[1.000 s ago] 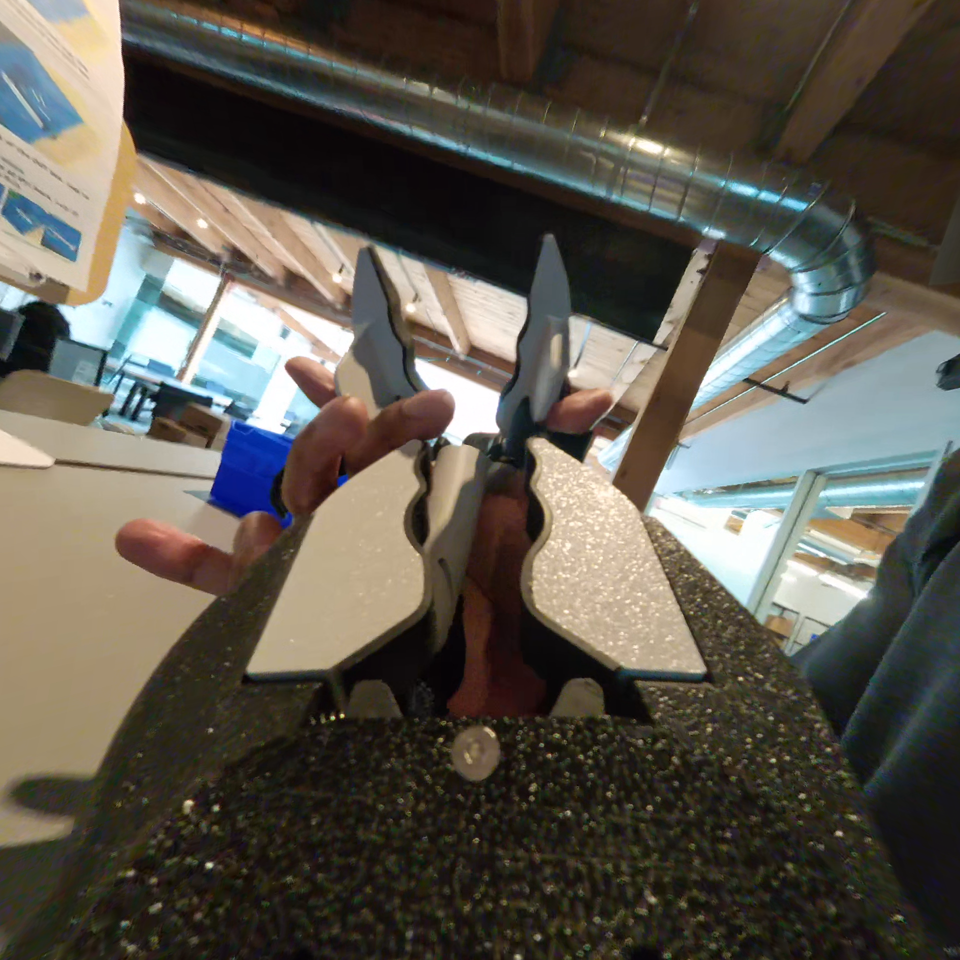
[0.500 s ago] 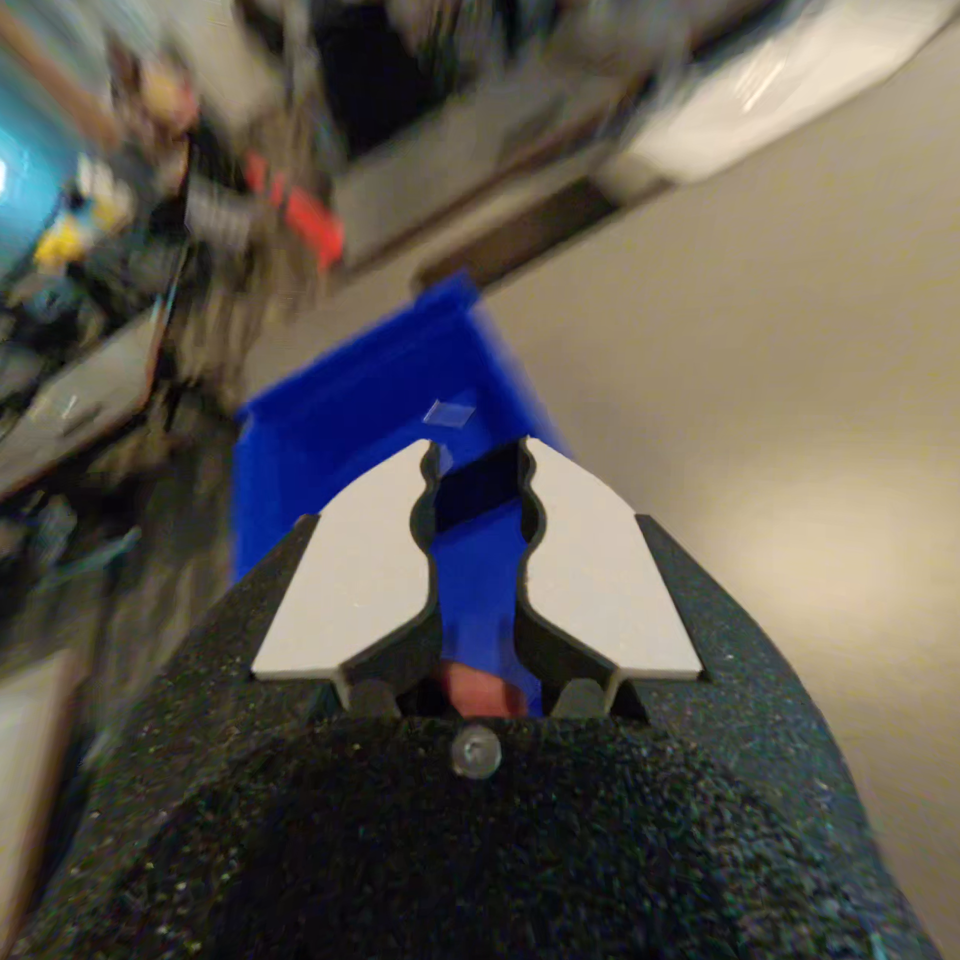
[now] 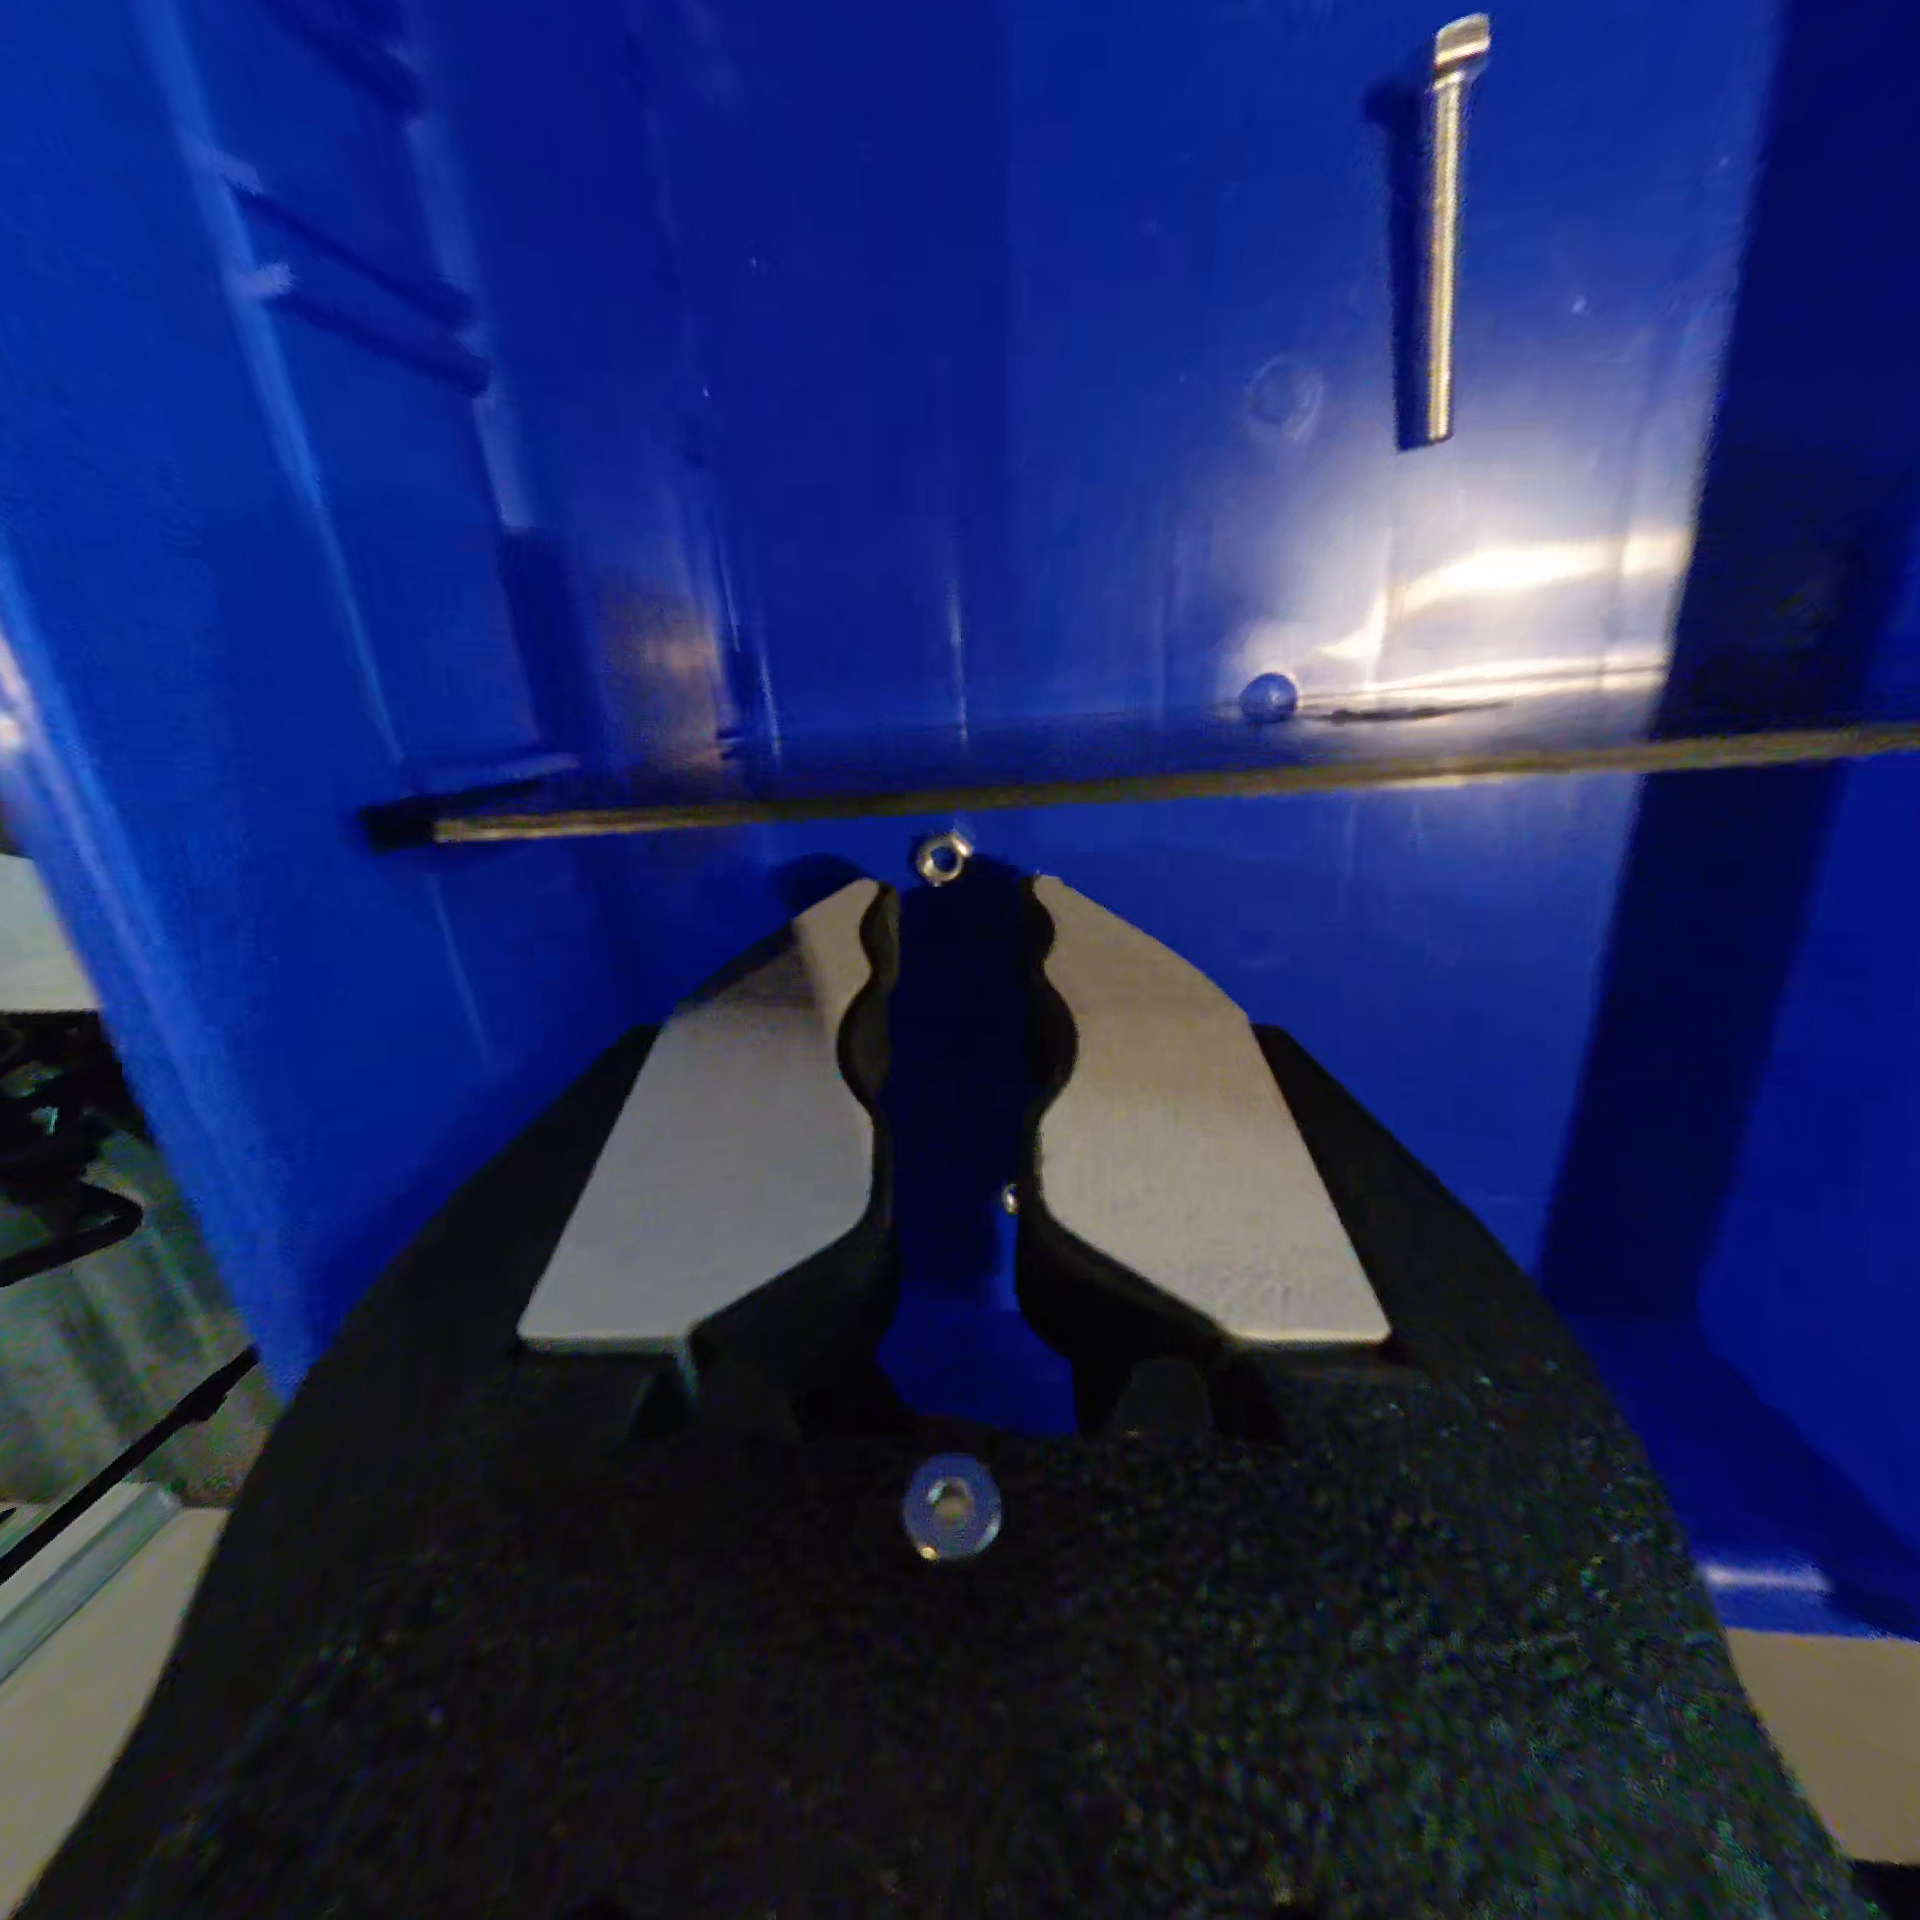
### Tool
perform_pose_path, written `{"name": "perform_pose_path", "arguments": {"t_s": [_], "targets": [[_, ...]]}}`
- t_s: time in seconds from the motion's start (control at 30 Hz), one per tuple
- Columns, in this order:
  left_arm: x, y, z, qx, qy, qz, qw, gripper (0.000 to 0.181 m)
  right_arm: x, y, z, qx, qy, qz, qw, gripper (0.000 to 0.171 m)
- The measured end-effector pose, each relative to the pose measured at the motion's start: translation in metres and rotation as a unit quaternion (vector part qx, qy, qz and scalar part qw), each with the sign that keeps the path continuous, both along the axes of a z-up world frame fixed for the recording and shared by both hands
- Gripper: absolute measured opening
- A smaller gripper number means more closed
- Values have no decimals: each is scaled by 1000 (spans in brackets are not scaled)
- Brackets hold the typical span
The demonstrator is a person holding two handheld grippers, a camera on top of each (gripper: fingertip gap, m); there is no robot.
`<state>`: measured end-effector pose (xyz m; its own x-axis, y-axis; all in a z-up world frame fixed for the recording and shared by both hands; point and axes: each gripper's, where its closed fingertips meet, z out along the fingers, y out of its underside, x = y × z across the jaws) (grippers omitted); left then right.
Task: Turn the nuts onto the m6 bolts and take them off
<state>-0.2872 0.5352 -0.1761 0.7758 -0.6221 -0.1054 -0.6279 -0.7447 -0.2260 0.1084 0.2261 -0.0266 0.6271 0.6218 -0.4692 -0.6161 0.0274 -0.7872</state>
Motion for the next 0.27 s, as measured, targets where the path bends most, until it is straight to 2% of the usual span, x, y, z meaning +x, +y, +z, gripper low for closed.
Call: {"name": "perform_pose_path", "arguments": {"t_s": [0.03,0.27], "targets": [[0,2,-2,2,4,6,1000,23,2,0,1,1,9,0,1000,59],[3,9,-8,7,-18,48,999,11,8,-4,5,10,40,5,999,57]]}}
